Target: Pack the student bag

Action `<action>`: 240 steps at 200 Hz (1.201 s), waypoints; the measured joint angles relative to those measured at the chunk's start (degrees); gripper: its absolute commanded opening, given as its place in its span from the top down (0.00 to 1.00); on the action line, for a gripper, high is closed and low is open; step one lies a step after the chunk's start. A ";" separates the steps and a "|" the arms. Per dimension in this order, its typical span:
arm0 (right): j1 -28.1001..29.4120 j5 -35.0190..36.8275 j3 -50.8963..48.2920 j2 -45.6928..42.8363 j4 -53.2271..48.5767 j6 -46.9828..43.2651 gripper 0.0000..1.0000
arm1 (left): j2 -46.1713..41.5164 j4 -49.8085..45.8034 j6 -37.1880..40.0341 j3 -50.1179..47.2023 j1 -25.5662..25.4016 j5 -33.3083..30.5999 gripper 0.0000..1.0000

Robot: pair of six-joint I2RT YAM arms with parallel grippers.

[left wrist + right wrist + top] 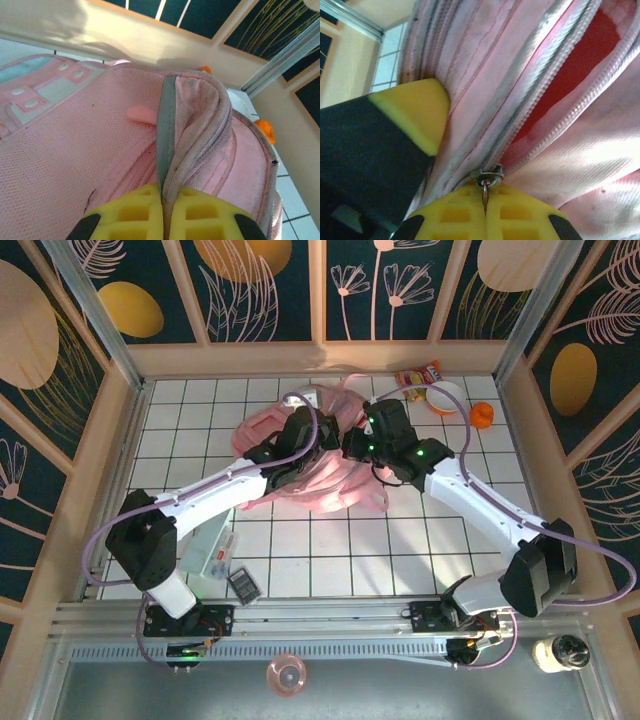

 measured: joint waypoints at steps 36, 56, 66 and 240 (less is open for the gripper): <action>0.17 -1.84 -2.64 -1.44 2.67 2.38 1.00 | 1.88 -1.66 2.80 3.34 -0.48 -1.70 1.00; 0.61 -5.77 -3.65 -1.70 3.41 2.93 1.00 | 2.73 -2.49 5.57 4.57 -0.52 -2.78 1.00; 0.63 -7.48 -4.39 -2.12 3.61 3.13 1.00 | 2.78 -2.78 7.41 4.68 -0.52 -3.04 1.00; -20.83 -39.17 -11.43 -12.46 5.51 10.27 0.32 | -4.50 5.64 35.45 -7.72 6.60 23.76 1.00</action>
